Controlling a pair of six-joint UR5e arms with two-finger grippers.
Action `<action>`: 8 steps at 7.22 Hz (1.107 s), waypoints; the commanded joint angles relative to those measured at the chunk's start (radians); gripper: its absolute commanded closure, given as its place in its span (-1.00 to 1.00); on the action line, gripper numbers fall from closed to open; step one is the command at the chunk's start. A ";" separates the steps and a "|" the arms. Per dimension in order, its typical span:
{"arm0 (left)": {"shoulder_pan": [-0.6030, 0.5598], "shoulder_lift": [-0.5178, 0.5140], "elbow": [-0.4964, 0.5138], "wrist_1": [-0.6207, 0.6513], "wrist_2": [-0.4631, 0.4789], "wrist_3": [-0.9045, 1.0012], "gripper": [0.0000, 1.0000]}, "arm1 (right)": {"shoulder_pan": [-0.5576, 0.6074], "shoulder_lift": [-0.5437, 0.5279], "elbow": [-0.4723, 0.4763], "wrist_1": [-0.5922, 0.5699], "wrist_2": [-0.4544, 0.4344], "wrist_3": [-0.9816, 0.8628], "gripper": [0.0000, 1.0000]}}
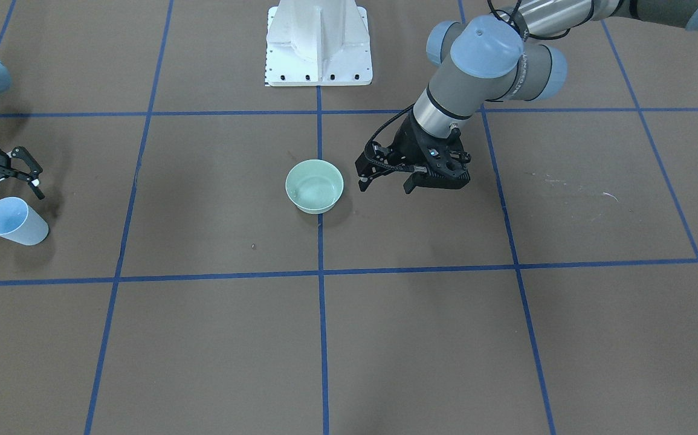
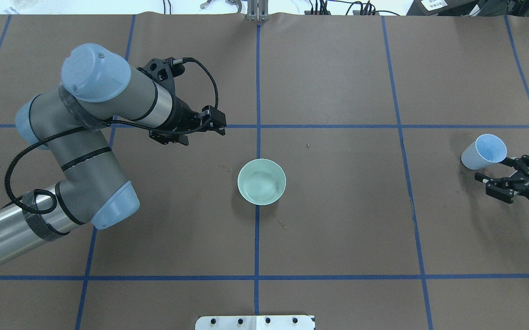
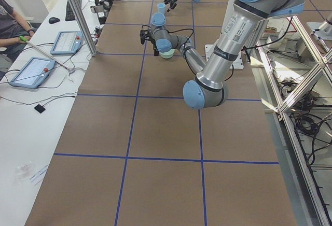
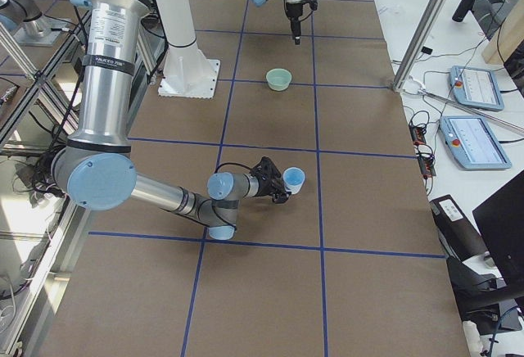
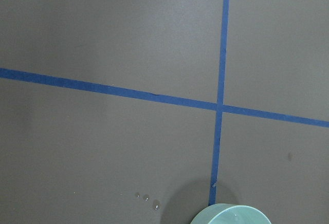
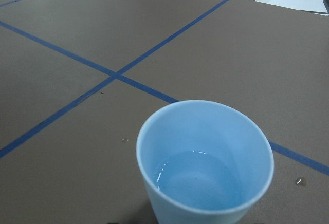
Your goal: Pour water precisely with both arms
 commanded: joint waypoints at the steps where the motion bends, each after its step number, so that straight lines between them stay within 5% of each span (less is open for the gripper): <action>1: 0.000 0.001 -0.002 0.005 0.000 0.000 -0.98 | 0.000 0.004 -0.011 0.004 -0.020 0.001 -0.78; 8: -0.005 0.001 -0.014 0.034 0.000 0.002 -0.98 | 0.000 0.037 -0.020 0.001 -0.038 0.009 -0.78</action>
